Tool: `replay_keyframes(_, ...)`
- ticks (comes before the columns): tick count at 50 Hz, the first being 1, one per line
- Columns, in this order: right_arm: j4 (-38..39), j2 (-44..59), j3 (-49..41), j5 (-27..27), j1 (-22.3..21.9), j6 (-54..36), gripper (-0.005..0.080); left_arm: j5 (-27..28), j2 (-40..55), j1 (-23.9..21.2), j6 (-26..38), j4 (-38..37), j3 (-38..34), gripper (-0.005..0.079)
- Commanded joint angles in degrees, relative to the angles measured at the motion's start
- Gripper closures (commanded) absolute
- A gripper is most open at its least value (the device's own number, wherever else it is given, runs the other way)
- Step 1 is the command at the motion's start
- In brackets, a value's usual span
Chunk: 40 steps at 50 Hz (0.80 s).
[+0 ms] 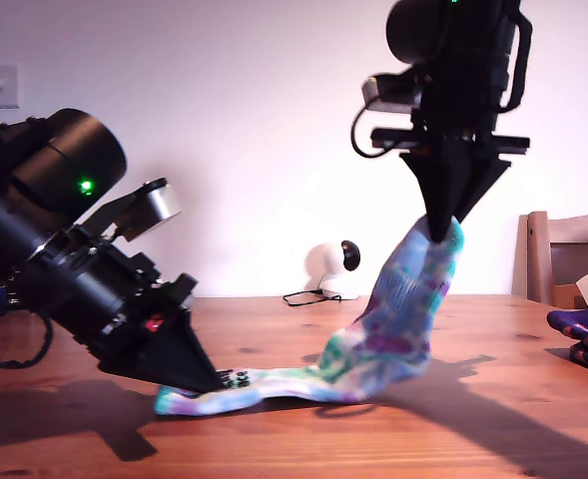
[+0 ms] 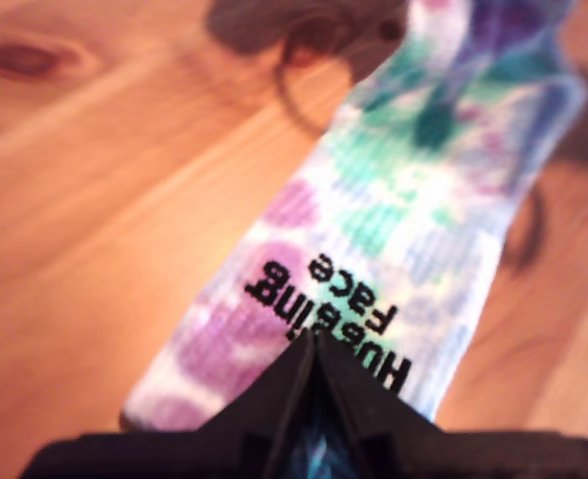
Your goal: Fold the socks in front of you. After folding them, place them to the right side.
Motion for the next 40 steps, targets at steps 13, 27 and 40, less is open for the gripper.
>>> replay_keyframes(13,0.09,-0.61,-0.26,0.00,2.86,2.01,0.0765,0.04,1.46,-2.73,-2.34,2.01,0.17,0.0766)
replay_keyframes(27,0.74,-0.61,-0.26,-0.02,4.94,2.97,0.0765,-1.44,2.80,-2.80,-1.36,1.81,0.31,0.0766)
replay_keyframes(40,1.92,-0.61,-0.26,-0.02,5.11,2.95,0.0765,0.96,3.96,-2.84,1.31,-0.42,2.05,0.0766)
